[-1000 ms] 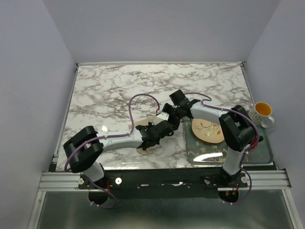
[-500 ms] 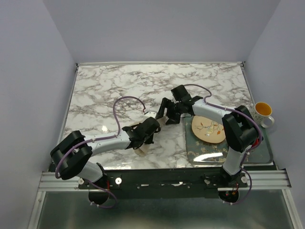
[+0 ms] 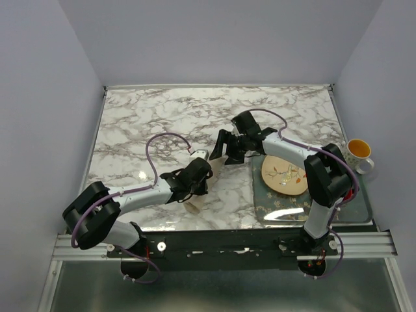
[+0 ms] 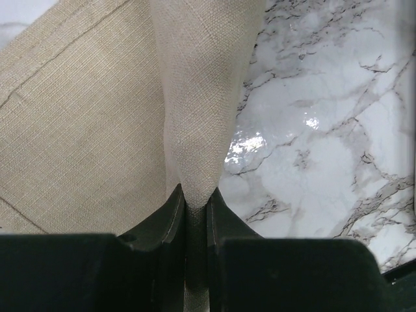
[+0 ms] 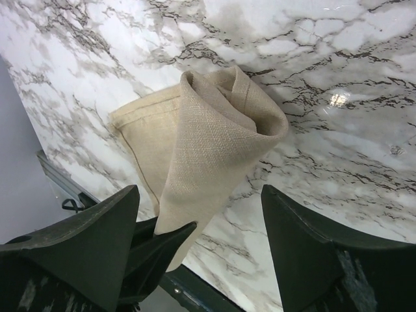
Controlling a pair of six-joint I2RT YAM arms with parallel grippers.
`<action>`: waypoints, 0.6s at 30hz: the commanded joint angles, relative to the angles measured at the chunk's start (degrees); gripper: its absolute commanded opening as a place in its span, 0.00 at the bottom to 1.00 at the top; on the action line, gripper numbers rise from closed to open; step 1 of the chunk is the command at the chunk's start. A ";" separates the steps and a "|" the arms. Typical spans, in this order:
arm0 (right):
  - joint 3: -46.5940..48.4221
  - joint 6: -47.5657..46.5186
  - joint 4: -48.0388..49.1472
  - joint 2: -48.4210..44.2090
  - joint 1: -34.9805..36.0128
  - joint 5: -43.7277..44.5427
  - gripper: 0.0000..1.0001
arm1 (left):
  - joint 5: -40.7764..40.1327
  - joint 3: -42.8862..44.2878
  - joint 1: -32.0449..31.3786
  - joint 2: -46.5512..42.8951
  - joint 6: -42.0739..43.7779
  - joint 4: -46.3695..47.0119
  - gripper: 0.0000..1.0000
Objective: Fold the napkin, place the utensils inside, and roll it up
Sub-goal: Roll the napkin with the utensil
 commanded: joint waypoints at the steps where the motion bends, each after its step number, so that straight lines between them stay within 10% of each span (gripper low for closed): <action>1: 0.25 -4.46 -1.17 -2.40 -0.23 -1.37 0.84 | 1.88 3.02 0.93 -0.14 0.60 0.45 0.00; 18: 24.77 -24.41 -15.23 6.73 -1.99 -8.40 0.53 | 3.29 1.18 0.05 0.65 5.18 2.55 0.00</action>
